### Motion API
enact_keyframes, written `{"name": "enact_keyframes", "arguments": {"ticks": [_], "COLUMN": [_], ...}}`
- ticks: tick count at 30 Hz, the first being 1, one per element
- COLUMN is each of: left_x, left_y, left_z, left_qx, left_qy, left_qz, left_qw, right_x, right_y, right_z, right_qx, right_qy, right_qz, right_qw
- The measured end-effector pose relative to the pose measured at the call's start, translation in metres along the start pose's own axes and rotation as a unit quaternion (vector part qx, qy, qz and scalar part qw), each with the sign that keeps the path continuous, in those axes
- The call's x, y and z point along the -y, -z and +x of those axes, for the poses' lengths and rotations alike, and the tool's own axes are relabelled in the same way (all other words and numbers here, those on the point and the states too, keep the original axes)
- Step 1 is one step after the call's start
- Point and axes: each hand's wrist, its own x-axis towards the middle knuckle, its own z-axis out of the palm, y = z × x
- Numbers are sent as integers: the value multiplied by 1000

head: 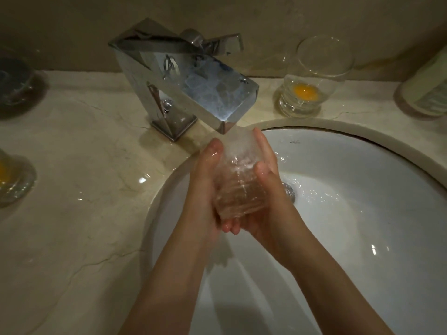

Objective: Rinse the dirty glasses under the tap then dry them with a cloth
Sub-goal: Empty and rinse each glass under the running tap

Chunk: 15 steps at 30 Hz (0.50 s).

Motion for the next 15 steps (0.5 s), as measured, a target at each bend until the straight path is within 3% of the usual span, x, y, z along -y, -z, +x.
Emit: {"name": "enact_keyframes", "arguments": {"ticks": [3, 6, 15], "left_x": [0, -2, -10], "left_y": [2, 1, 16], "left_z": [7, 4, -17], "left_qx": [-61, -66, 18], "left_qy": [-41, -111, -63], "left_qz": [78, 187, 148], "left_qw": [994, 974, 987], "right_x": [1, 2, 15], "right_y": [3, 9, 10], "right_z": [0, -4, -17], "right_qx": [-34, -32, -10], "right_qy": [12, 46, -1], "right_qz": [-110, -253, -160], "right_qw": [993, 966, 987]}}
